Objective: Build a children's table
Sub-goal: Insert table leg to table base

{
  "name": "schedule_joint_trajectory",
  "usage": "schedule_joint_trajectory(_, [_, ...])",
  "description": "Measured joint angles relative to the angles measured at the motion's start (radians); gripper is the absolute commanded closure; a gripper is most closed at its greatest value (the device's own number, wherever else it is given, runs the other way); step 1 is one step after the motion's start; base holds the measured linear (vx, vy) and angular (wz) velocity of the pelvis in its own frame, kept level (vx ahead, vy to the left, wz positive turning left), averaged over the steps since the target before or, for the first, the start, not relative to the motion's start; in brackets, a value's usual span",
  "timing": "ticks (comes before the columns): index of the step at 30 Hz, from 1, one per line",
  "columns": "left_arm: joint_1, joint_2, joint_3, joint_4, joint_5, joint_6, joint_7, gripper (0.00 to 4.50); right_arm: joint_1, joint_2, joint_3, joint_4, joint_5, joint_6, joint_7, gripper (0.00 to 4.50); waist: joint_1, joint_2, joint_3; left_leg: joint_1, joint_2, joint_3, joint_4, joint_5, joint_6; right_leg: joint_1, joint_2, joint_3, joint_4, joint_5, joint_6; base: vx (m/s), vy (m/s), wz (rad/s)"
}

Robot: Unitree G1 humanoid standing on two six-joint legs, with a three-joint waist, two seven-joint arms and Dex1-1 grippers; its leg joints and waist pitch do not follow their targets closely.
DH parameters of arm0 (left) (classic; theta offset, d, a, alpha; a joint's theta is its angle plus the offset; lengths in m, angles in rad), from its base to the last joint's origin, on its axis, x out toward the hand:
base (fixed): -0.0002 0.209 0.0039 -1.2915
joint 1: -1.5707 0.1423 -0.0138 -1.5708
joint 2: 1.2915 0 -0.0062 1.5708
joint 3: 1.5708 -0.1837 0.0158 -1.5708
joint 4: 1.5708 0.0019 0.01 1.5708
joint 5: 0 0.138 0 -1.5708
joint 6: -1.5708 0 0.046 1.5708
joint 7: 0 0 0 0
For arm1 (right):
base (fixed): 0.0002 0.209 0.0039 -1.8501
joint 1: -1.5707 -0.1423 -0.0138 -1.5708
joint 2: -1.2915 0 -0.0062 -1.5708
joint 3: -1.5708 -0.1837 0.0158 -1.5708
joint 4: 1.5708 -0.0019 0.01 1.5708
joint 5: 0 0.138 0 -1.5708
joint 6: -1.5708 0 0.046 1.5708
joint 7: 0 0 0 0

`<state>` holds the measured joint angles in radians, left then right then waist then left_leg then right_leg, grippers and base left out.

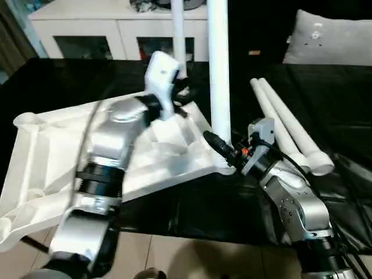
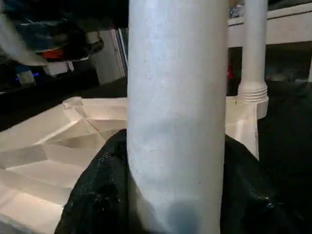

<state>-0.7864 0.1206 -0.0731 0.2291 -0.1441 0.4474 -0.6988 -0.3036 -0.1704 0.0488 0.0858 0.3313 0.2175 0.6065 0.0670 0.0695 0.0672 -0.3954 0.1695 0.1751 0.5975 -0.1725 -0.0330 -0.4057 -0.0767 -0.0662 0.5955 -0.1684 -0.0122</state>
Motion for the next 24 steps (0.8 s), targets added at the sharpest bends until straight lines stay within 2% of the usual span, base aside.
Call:
schedule_joint_trajectory(4, [0.011,-0.013,-0.063,-0.136,-0.048,0.040,-0.078,2.70,-0.017,-0.007,-0.003,0.000,-0.011,-0.006,-0.012,2.60,0.019,0.004,-0.002,-0.008,0.001,0.000,0.003,0.002,0.007,-0.008,0.000,-0.002,0.002,0.000,0.000,0.000,0.000,0.00])
schedule_joint_trajectory(7, [0.023,-0.014,-0.078,-0.185,-0.058,0.057,-0.071,2.70,-0.017,-0.031,-0.008,0.000,-0.014,-0.004,-0.015,2.60,0.021,0.004,-0.003,-0.008,0.002,0.000,0.005,0.002,0.006,-0.007,0.000,-0.002,0.004,0.000,0.000,0.000,0.000,0.00])
schedule_joint_trajectory(13, [0.027,-0.018,-0.078,-0.181,-0.055,0.052,-0.057,2.70,-0.017,-0.035,-0.021,0.001,-0.020,0.020,-0.025,2.60,0.017,0.004,-0.003,-0.004,0.002,0.000,0.006,0.002,0.003,-0.004,0.000,-0.002,0.005,0.001,0.002,0.000,0.000,0.00])
schedule_joint_trajectory(14, [0.027,-0.008,-0.075,-0.180,-0.057,0.050,-0.058,2.46,-0.017,-0.037,-0.022,0.001,-0.019,0.027,-0.031,2.60,0.017,0.004,-0.003,-0.004,0.002,0.000,0.006,0.003,0.003,-0.004,0.000,-0.002,0.005,0.002,0.005,0.000,0.000,0.00])
schedule_joint_trajectory(18, [0.045,0.059,-0.069,-0.178,-0.073,0.047,-0.099,2.35,-0.021,-0.043,-0.046,0.005,-0.009,0.058,-0.046,2.60,0.011,0.005,-0.003,-0.004,0.002,0.000,0.006,0.003,0.003,-0.004,0.000,-0.001,0.005,0.004,0.007,0.000,0.000,0.00])
schedule_joint_trajectory(20, [0.085,0.118,-0.067,-0.173,-0.075,0.047,-0.128,2.04,-0.022,-0.064,-0.057,0.005,-0.004,0.078,-0.051,2.60,0.005,0.008,-0.005,-0.003,0.002,0.000,0.006,0.003,0.003,-0.003,0.000,-0.001,0.005,0.004,0.006,0.000,0.000,0.00])
schedule_joint_trajectory(22, [0.134,0.159,-0.069,-0.148,-0.057,0.048,-0.147,1.94,-0.022,-0.091,-0.074,0.006,-0.003,0.100,-0.050,2.60,0.000,0.008,-0.005,-0.003,0.002,0.000,0.006,0.003,0.003,-0.003,0.000,-0.001,0.005,0.004,0.005,0.000,0.000,0.00])
schedule_joint_trajectory(24, [0.184,0.197,-0.113,-0.137,-0.024,0.047,-0.167,1.86,-0.022,-0.106,-0.081,0.006,-0.002,0.113,-0.044,2.60,-0.004,0.008,-0.006,-0.003,0.002,0.000,0.006,0.003,0.003,-0.003,0.000,-0.001,0.004,0.005,0.005,0.000,0.000,0.00])
